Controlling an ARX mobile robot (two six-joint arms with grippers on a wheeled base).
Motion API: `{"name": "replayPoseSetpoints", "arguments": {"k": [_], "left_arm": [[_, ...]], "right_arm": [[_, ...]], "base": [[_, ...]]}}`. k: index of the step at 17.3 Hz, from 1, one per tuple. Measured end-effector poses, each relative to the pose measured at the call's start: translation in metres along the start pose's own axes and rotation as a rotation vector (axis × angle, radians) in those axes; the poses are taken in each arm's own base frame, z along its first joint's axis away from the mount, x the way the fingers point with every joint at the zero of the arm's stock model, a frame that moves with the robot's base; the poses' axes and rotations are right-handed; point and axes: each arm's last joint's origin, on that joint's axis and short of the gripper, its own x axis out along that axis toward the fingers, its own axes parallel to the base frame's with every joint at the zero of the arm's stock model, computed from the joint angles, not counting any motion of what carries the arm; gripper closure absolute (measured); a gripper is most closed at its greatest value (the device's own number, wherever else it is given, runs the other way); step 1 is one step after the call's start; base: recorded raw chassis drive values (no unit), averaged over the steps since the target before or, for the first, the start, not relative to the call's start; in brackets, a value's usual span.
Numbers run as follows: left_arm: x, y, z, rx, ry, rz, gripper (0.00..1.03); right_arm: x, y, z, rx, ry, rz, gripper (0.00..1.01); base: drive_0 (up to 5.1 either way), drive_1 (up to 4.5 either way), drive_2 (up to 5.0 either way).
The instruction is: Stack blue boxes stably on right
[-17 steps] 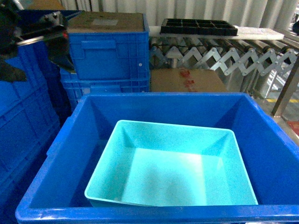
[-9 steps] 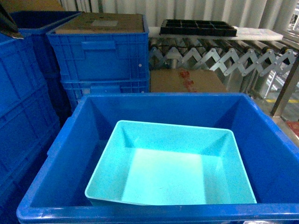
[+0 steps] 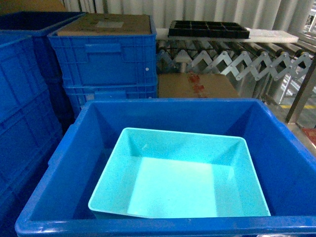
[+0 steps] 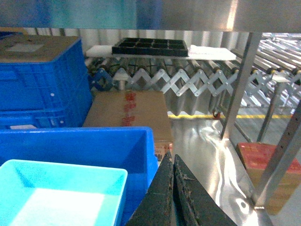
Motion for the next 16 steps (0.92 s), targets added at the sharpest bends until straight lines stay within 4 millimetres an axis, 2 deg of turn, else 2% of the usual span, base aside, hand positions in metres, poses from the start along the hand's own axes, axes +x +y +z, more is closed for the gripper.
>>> {"name": "replayPoseSetpoints", "arguments": {"k": [1, 4, 8, 16], "left_arm": [[-0.006, 0.003, -0.007, 0.003, 0.005, 0.000, 1.02], [-0.024, 0.018, -0.024, 0.002, 0.000, 0.017, 1.01], [-0.040, 0.017, -0.037, 0.003, 0.000, -0.003, 1.01], [-0.056, 0.017, -0.049, 0.003, -0.029, -0.004, 1.01]], "right_arm": [[-0.006, 0.001, -0.005, 0.002, -0.010, 0.011, 0.99], [-0.022, 0.001, -0.022, 0.002, -0.004, 0.017, 0.99], [-0.035, 0.001, -0.034, 0.002, -0.005, 0.017, 0.99], [-0.049, 0.000, -0.048, 0.002, -0.011, 0.017, 0.99]], "base": [[0.0, 0.00, 0.0], [0.0, 0.00, 0.0], [0.0, 0.00, 0.0], [0.0, 0.00, 0.0]]}}
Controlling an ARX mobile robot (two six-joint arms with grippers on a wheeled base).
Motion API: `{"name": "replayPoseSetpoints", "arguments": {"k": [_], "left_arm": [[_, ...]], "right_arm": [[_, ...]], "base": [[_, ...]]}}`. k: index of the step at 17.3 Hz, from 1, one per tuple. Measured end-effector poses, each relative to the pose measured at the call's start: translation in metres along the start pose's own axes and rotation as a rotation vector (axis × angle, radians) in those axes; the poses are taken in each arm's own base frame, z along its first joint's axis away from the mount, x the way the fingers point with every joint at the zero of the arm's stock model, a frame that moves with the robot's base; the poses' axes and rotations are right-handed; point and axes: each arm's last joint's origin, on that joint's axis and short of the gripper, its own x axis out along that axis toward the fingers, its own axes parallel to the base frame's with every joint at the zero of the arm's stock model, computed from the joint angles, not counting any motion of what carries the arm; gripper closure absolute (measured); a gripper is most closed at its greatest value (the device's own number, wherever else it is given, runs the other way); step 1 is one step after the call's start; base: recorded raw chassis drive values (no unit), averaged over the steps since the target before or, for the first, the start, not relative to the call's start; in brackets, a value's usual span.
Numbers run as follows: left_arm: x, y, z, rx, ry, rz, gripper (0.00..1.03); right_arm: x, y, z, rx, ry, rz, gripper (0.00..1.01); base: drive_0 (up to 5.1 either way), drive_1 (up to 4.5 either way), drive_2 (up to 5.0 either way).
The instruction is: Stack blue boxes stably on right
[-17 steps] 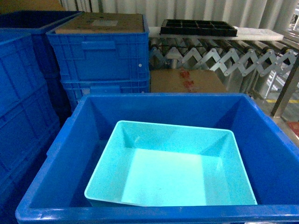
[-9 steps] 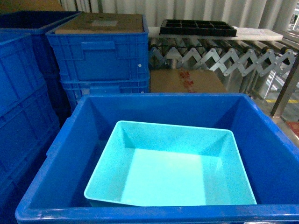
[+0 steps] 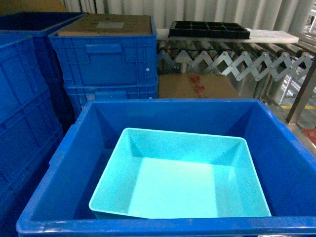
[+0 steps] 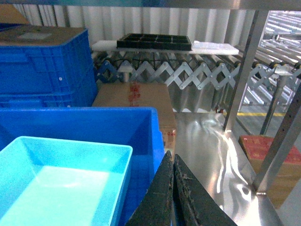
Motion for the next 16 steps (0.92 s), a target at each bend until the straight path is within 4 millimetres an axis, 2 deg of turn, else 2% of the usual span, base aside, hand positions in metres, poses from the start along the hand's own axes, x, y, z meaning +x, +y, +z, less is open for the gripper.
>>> {"name": "replayPoseSetpoints", "arguments": {"k": [12, 13, 15, 16], "left_arm": [[-0.013, 0.000, -0.001, 0.000, 0.010, 0.000, 1.01], [-0.014, 0.000, -0.001, 0.000, 0.009, -0.001, 1.01], [-0.023, 0.000, -0.007, 0.000, 0.061, -0.002, 1.01], [-0.026, 0.000, -0.001, 0.002, -0.001, -0.003, 1.01]], "right_arm": [[-0.012, 0.000, 0.001, 0.000, -0.011, 0.000, 0.99], [-0.017, 0.000, -0.005, 0.000, 0.037, 0.000, 0.99], [-0.023, 0.000, -0.002, 0.000, -0.008, 0.000, 0.99], [-0.023, 0.000, -0.003, 0.000, 0.002, 0.000, 0.99]], "base": [[0.0, 0.00, 0.0], [0.0, 0.00, 0.0], [0.0, 0.00, 0.0], [0.0, 0.00, 0.0]]}}
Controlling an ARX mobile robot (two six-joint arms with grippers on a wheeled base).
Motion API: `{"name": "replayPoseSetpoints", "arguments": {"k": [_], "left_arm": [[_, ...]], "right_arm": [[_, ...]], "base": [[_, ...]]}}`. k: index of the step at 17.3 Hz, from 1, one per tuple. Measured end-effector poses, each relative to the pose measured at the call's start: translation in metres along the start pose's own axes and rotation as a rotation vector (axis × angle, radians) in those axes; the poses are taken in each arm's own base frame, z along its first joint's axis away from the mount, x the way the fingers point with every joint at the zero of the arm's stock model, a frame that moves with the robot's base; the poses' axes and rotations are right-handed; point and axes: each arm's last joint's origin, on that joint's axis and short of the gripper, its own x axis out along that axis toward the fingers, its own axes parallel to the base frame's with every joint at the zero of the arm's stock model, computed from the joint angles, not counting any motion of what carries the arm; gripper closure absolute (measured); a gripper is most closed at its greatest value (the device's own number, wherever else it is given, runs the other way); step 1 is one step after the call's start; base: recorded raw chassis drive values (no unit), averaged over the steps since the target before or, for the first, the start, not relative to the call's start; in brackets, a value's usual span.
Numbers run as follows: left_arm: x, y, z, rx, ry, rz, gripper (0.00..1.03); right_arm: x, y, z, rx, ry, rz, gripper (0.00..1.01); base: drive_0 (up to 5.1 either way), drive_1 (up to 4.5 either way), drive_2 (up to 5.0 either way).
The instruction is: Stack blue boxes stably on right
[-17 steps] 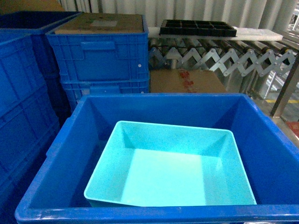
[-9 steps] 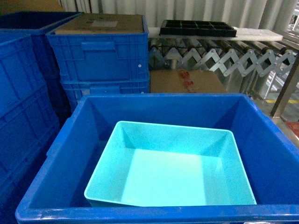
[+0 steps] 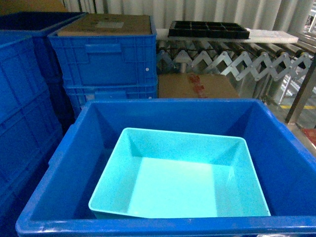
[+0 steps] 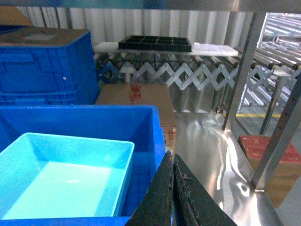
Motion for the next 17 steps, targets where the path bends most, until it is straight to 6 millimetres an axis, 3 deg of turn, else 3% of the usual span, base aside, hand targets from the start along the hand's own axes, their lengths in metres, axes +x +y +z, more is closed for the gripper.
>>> {"name": "replayPoseSetpoints", "arguments": {"k": [6, 7, 11, 17], "left_arm": [[0.0000, 0.0001, -0.0025, 0.000, 0.023, 0.004, 1.01], [0.0000, 0.0001, -0.0025, 0.000, 0.023, 0.004, 0.95], [0.0000, 0.0001, -0.0025, 0.000, 0.023, 0.004, 0.40], [0.0000, 0.0001, -0.0025, 0.000, 0.023, 0.004, 0.12]], "right_arm": [[-0.0001, 0.0000, 0.0004, 0.000, -0.005, 0.000, 0.99], [-0.0001, 0.0000, 0.0004, -0.002, -0.005, 0.000, 0.90], [-0.0001, 0.0000, 0.0004, -0.002, -0.005, 0.000, 0.35], [-0.0001, 0.0000, 0.0005, -0.002, -0.005, 0.000, 0.05]], "base": [[0.0, 0.00, 0.0], [0.0, 0.00, 0.0], [0.0, 0.00, 0.0], [0.0, 0.00, 0.0]]}}
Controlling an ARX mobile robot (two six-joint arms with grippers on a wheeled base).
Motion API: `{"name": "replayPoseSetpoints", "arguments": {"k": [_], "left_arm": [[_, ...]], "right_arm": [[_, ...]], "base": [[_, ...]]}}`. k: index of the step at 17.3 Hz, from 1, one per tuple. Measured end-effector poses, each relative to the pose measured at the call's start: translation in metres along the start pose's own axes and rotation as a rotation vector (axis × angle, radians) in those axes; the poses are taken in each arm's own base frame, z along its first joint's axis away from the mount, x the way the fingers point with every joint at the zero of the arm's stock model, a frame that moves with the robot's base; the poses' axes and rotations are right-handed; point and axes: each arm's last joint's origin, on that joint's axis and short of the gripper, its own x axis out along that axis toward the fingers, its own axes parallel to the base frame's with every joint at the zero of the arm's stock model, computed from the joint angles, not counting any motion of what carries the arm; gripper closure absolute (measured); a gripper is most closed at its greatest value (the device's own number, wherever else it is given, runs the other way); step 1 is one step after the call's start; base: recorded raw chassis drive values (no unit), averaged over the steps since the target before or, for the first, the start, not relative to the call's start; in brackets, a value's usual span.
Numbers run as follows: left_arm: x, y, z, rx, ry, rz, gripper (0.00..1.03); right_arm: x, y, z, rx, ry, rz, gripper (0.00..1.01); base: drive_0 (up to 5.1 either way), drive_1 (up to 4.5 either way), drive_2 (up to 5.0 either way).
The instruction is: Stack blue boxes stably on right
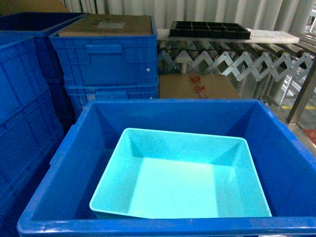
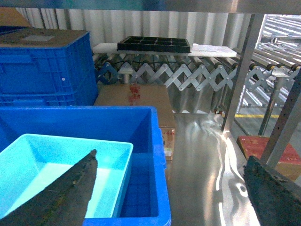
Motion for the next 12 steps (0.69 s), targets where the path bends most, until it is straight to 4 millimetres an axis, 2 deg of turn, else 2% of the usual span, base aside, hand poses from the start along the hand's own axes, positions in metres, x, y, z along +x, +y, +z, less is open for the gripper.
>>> {"name": "replayPoseSetpoints", "arguments": {"k": [3, 6, 12], "left_arm": [[0.0000, 0.0000, 0.0000, 0.001, 0.000, 0.000, 0.03], [0.0000, 0.0000, 0.0000, 0.001, 0.000, 0.000, 0.05], [0.0000, 0.0000, 0.0000, 0.001, 0.000, 0.000, 0.05]], "right_arm": [[0.0000, 0.0000, 0.0000, 0.000, 0.000, 0.000, 0.01], [0.0000, 0.0000, 0.0000, 0.000, 0.000, 0.000, 0.04], [0.0000, 0.0000, 0.0000, 0.000, 0.000, 0.000, 0.03]], "base": [[0.0, 0.00, 0.0], [0.0, 0.00, 0.0], [0.0, 0.00, 0.0]]}}
